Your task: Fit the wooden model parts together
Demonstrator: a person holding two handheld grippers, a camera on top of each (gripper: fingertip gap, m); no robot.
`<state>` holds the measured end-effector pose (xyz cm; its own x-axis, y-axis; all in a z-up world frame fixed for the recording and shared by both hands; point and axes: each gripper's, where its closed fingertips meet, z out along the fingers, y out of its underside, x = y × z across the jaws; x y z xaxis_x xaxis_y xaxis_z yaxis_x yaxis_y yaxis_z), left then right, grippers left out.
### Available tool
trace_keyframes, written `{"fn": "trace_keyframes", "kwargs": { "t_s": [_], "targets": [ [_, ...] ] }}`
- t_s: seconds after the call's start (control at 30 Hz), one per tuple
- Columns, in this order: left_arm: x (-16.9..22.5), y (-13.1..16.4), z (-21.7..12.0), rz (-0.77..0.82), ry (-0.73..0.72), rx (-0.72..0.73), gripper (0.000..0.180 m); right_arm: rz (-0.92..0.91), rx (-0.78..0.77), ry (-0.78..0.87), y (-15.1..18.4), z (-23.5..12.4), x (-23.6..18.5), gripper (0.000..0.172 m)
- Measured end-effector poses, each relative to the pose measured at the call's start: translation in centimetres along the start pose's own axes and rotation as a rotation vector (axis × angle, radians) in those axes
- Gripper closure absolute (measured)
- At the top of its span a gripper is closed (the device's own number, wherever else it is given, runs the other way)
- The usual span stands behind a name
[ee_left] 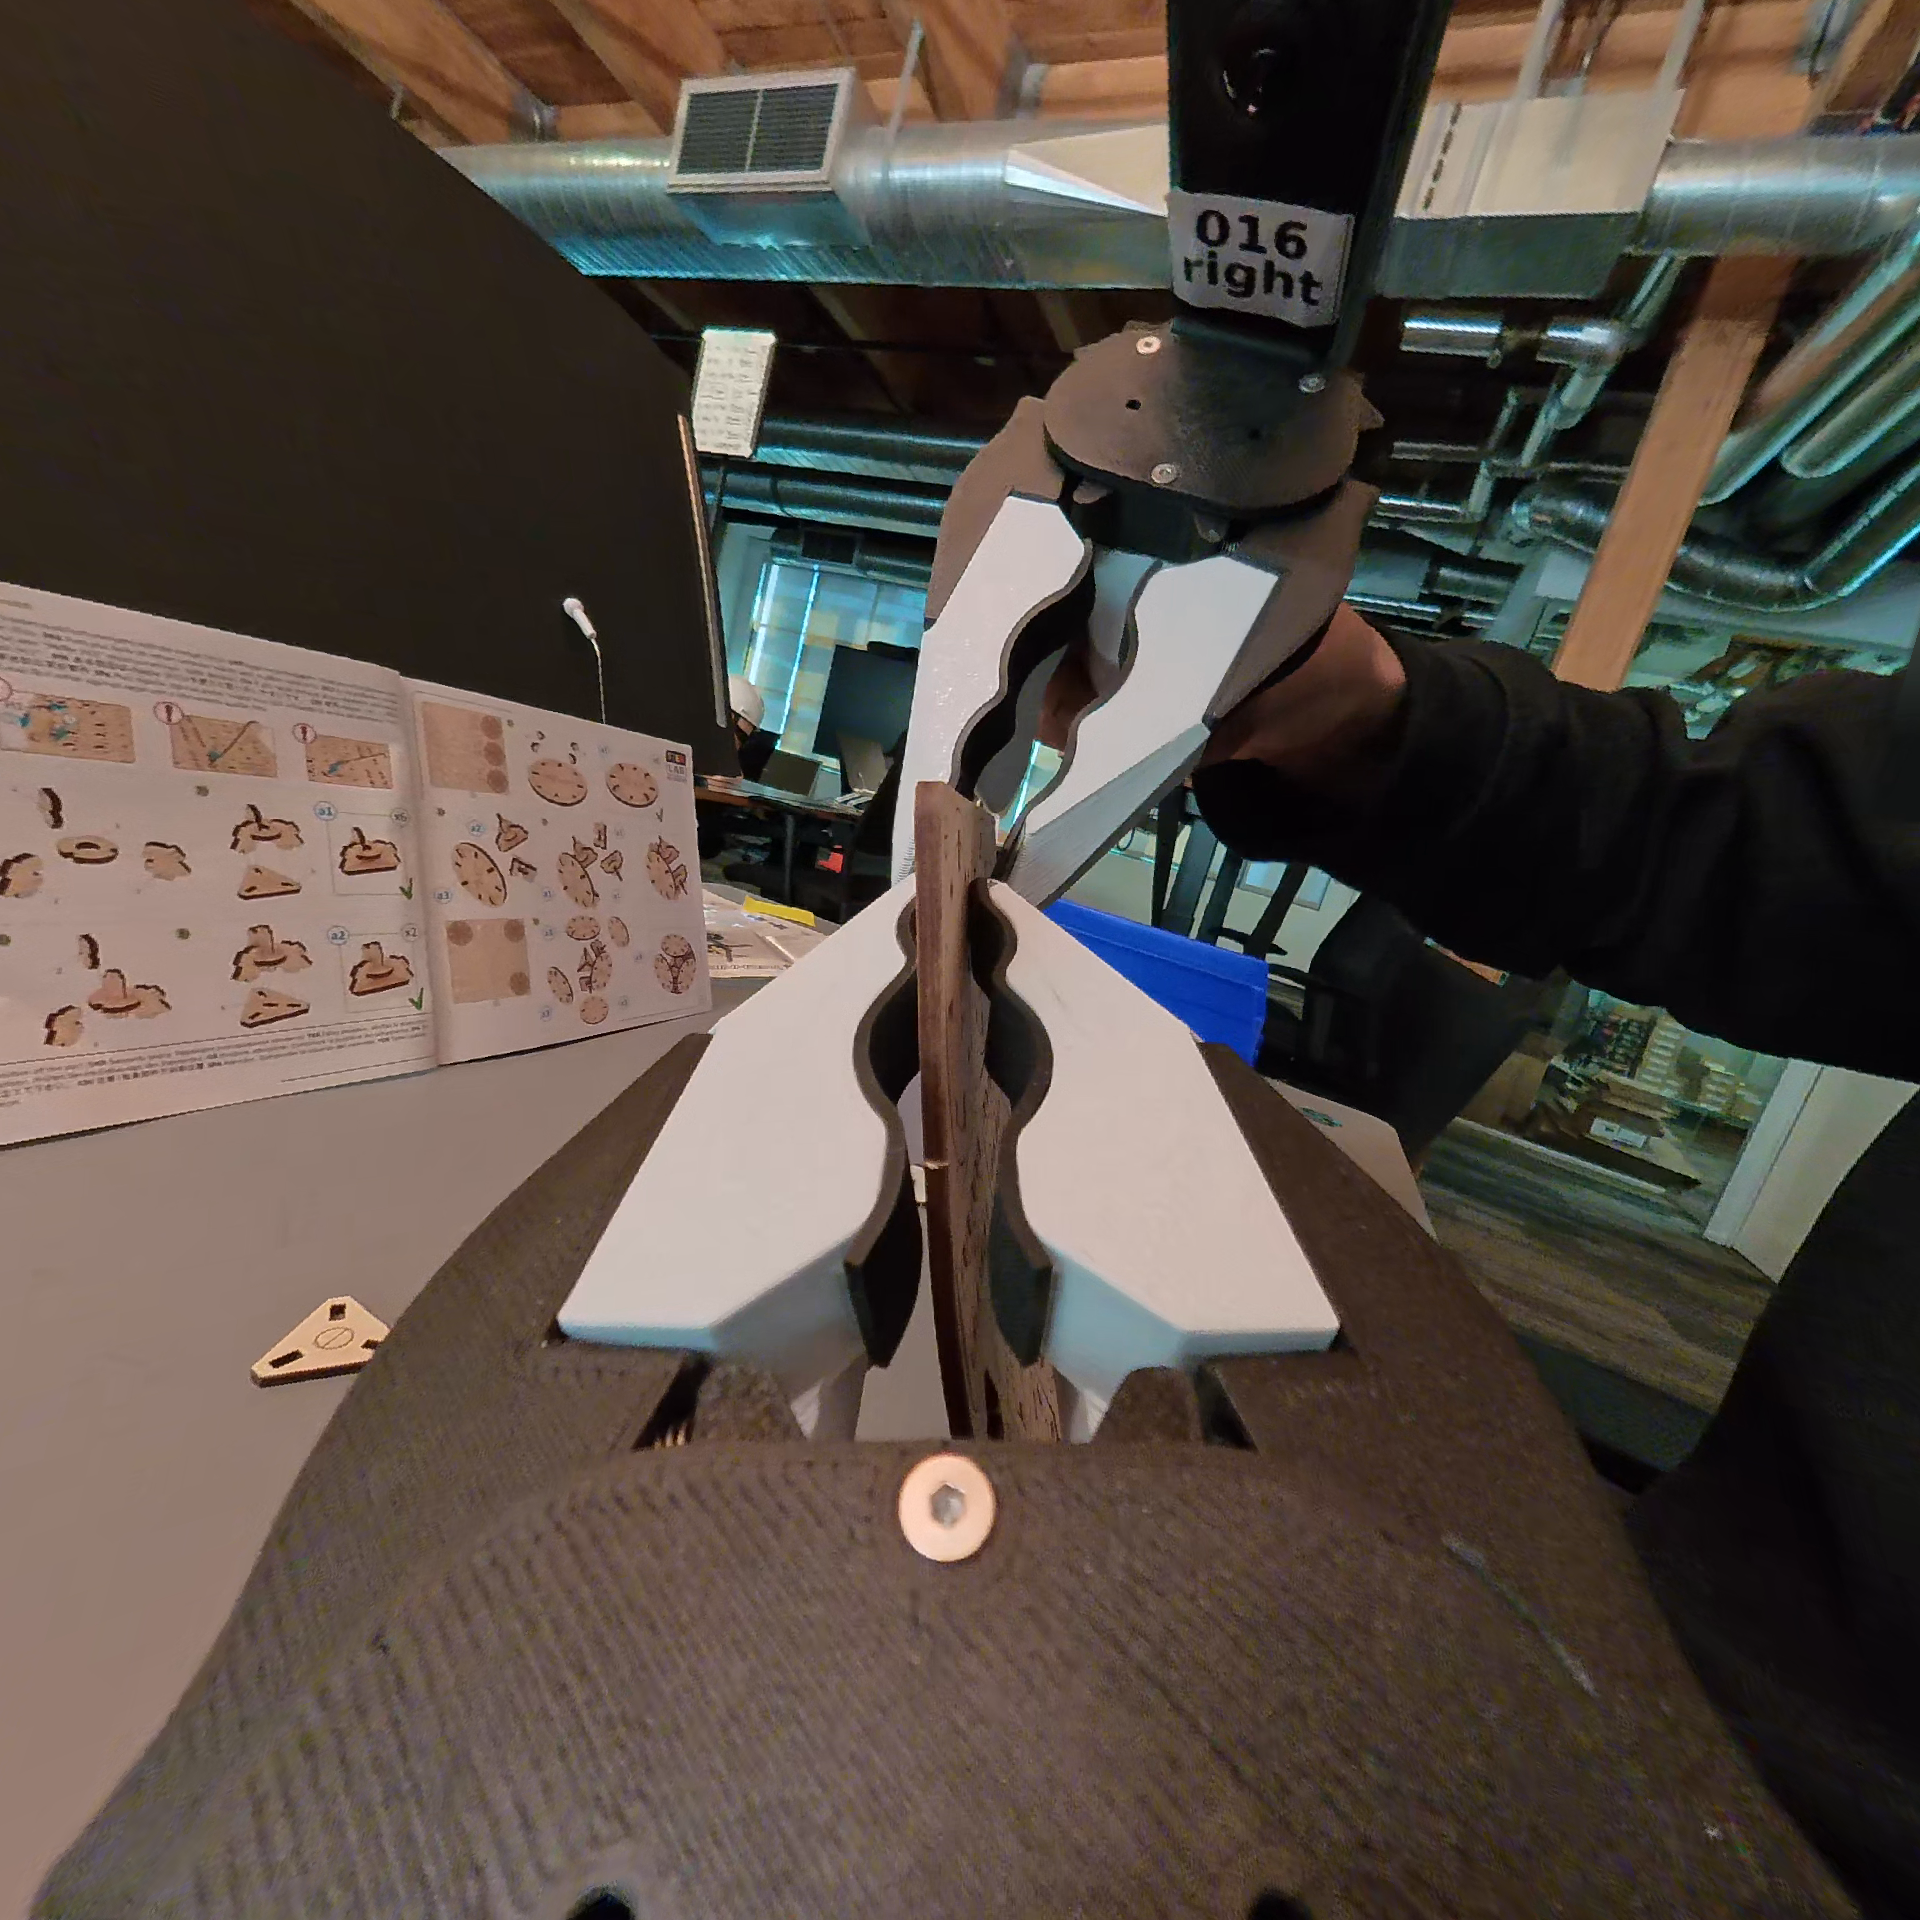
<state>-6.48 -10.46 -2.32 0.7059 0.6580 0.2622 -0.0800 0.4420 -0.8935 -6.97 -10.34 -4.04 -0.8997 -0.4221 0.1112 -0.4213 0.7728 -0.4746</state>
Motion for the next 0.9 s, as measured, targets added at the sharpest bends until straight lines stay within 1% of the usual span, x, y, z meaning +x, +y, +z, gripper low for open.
{"fn": "trace_keyframes", "kwargs": {
  "t_s": [0.27, 0.43, 0.53, 0.6, 0.7, 0.77, 0.8, 0.87, 0.9],
  "targets": [
    [-0.1, 0.0, 0.0, -0.002, -0.008, -0.004, 0.178, -0.041, 0.012, 0.056, 0.0, 0.0, 0.2, 0.156],
    [-0.5, 0.2, 0.0, -0.034, -0.016, -0.019, 0.178, -0.093, 0.102, 0.095, -0.3, 0.2, 0.6, 0.150],
    [-0.7, 0.3, 0.0, -0.046, -0.017, -0.024, 0.178, -0.133, 0.118, 0.146, -0.2, 0.4, 0.8, 0.144],
    [-0.9, 0.2, 0.0, -0.062, -0.023, -0.021, 0.178, -0.143, 0.116, 0.212, -0.1, 0.2, 1.2, 0.137],
    [-1.8, 0.3, -0.2, -0.083, -0.068, -0.018, 0.178, -0.171, 0.139, 0.378, 0.1, -0.8, 2.7, 0.124],
    [-2.7, 0.5, -0.3, -0.113, -0.113, -0.026, 0.178, -0.184, 0.187, 0.454, 0.2, -1.3, 2.8, 0.128],
    [-3.3, 0.8, -0.5, -0.136, -0.144, -0.036, 0.177, -0.179, 0.212, 0.465, 0.4, -1.2, 2.5, 0.135],
    [-4.4, 1.3, -0.8, -0.189, -0.196, -0.051, 0.177, -0.141, 0.252, 0.464, 0.9, -0.1, 1.5, 0.144],
    [-4.8, 1.4, -0.9, -0.213, -0.209, -0.053, 0.177, -0.119, 0.269, 0.462, 1.2, 0.6, 1.1, 0.152]
  ]
}}
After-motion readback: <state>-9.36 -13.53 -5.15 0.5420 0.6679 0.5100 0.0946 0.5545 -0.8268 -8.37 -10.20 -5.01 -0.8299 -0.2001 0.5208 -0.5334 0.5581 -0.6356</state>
